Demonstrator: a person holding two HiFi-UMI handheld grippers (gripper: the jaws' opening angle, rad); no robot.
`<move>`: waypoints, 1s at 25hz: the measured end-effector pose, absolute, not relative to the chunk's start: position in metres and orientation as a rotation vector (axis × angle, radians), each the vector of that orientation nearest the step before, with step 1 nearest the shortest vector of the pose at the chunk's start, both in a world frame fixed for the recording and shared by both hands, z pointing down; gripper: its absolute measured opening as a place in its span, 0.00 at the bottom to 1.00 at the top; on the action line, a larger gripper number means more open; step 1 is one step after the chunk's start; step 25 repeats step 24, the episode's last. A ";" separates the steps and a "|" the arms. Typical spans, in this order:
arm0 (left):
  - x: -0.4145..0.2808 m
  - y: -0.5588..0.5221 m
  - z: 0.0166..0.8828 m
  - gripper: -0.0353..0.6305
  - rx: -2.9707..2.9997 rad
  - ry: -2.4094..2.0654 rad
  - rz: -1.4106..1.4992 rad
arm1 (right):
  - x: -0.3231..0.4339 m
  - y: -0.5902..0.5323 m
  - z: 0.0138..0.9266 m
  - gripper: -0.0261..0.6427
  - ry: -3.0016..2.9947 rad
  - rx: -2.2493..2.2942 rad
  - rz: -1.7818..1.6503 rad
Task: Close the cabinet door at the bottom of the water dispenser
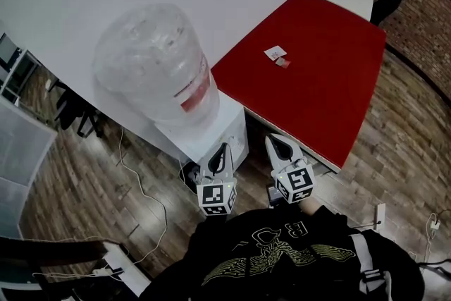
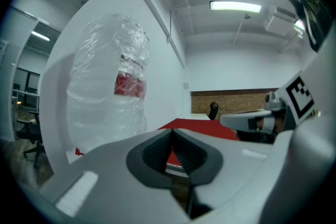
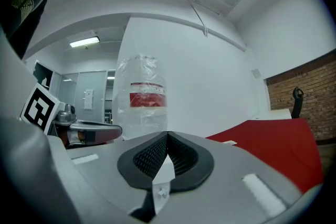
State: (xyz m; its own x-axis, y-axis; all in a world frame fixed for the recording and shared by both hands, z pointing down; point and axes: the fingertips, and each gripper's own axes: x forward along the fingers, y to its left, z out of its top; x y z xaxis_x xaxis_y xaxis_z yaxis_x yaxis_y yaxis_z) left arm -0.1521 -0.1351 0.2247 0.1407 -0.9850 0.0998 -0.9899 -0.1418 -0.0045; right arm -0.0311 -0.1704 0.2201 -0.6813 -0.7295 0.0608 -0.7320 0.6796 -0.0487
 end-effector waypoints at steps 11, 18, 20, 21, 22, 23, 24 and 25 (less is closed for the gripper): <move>-0.146 -0.129 0.232 0.06 2.313 -2.014 0.149 | -0.028 -0.164 0.227 0.03 -2.838 1.225 0.125; -0.142 -0.130 0.233 0.06 2.317 -2.012 0.157 | -0.026 -0.164 0.228 0.03 -2.840 1.226 0.129; -0.140 -0.131 0.232 0.06 2.318 -2.013 0.159 | -0.025 -0.165 0.228 0.03 -2.839 1.227 0.128; -0.139 -0.131 0.231 0.06 2.320 -2.013 0.159 | -0.024 -0.166 0.227 0.03 -2.839 1.229 0.127; -0.138 -0.131 0.231 0.06 2.322 -2.014 0.160 | -0.023 -0.166 0.227 0.03 -2.839 1.232 0.126; -0.138 -0.132 0.230 0.06 2.325 -2.016 0.160 | -0.023 -0.167 0.227 0.03 -2.839 1.234 0.125; -0.137 -0.132 0.230 0.06 2.327 -2.017 0.161 | -0.022 -0.167 0.226 0.03 -2.838 1.237 0.124; -0.137 -0.132 0.230 0.06 2.327 -2.017 0.161 | -0.022 -0.167 0.226 0.03 -2.838 1.237 0.124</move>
